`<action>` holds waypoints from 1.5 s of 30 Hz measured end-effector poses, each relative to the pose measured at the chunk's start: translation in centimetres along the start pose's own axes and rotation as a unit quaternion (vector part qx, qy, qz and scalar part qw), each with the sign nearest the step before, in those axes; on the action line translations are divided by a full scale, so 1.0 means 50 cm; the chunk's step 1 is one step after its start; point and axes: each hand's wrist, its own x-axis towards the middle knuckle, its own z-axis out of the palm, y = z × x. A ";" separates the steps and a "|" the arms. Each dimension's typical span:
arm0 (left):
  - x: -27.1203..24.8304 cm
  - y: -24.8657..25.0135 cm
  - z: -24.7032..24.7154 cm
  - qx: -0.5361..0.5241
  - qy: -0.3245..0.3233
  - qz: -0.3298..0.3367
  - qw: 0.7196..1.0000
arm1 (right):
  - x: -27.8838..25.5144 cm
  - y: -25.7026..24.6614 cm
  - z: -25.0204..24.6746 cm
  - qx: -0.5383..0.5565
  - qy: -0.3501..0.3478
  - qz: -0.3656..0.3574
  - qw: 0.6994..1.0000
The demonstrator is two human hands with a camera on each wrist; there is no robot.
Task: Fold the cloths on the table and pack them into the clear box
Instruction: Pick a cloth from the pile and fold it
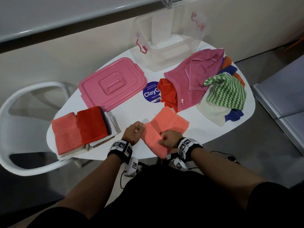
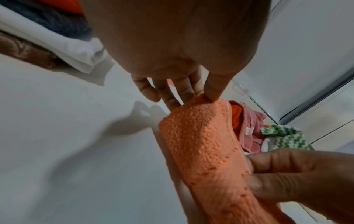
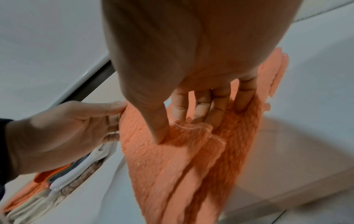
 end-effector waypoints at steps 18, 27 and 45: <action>0.046 0.012 0.043 0.131 0.019 -0.087 0.987 | 0.000 -0.003 -0.022 -0.133 0.148 -0.032 0.980; 0.027 0.017 0.052 0.109 0.046 -0.185 0.976 | -0.008 -0.016 0.029 -0.240 -0.021 -0.076 0.968; 0.052 0.059 0.041 0.165 -0.034 -0.011 0.986 | -0.012 0.079 -0.101 0.314 0.156 0.041 0.936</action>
